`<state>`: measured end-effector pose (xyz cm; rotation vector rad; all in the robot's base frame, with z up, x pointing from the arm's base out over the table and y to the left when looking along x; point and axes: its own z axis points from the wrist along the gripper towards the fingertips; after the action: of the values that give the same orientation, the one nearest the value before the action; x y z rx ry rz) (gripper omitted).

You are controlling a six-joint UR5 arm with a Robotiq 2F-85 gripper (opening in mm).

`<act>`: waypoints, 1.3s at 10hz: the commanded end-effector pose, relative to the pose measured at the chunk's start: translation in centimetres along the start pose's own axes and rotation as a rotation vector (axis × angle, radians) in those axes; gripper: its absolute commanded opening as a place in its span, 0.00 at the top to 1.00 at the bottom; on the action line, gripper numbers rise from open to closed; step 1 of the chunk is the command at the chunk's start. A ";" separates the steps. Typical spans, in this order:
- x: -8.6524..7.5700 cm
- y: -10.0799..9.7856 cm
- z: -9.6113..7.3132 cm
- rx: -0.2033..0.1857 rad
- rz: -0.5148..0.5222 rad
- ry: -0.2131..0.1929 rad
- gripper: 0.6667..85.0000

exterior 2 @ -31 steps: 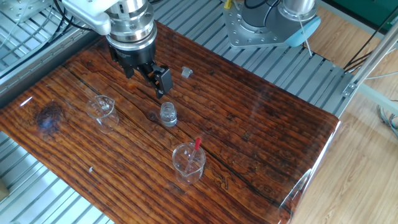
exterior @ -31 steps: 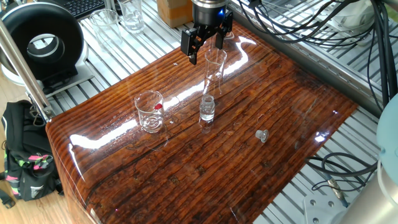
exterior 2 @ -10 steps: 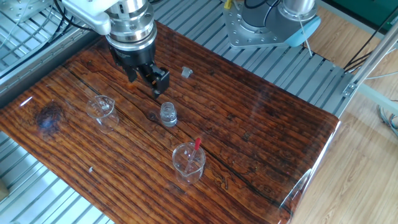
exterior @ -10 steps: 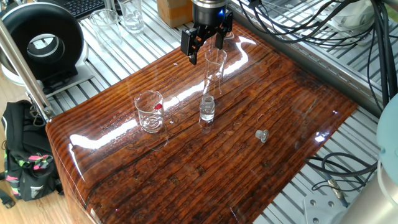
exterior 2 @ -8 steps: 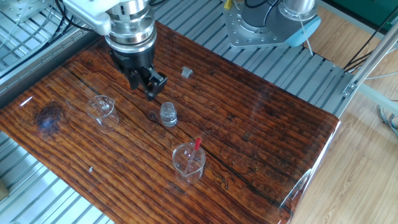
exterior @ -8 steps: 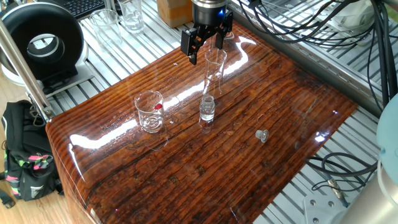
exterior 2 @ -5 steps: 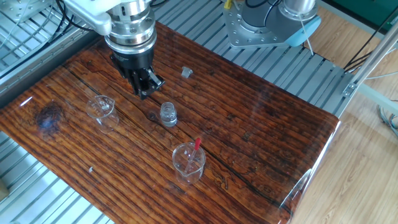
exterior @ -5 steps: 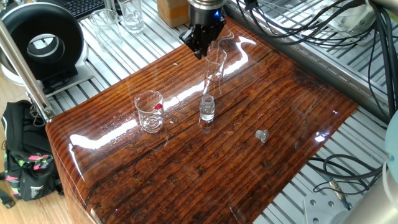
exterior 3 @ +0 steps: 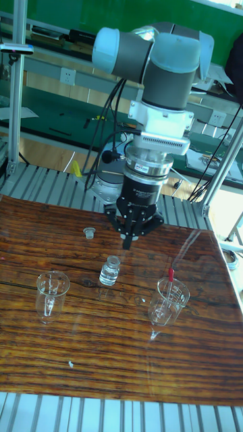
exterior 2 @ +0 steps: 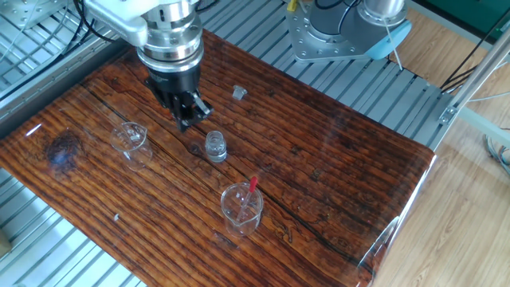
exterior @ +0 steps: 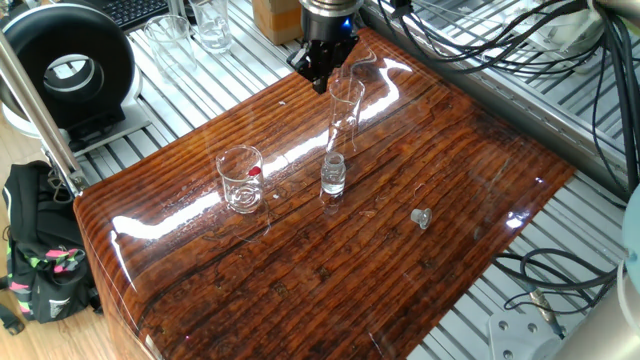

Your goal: Transfer liquid using a dropper

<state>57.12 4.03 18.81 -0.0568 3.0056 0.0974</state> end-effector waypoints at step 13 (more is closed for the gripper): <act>3.7 11.6 1.8 -0.062 -0.090 -0.196 0.85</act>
<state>52.03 14.71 17.54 -0.2186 2.8366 0.2120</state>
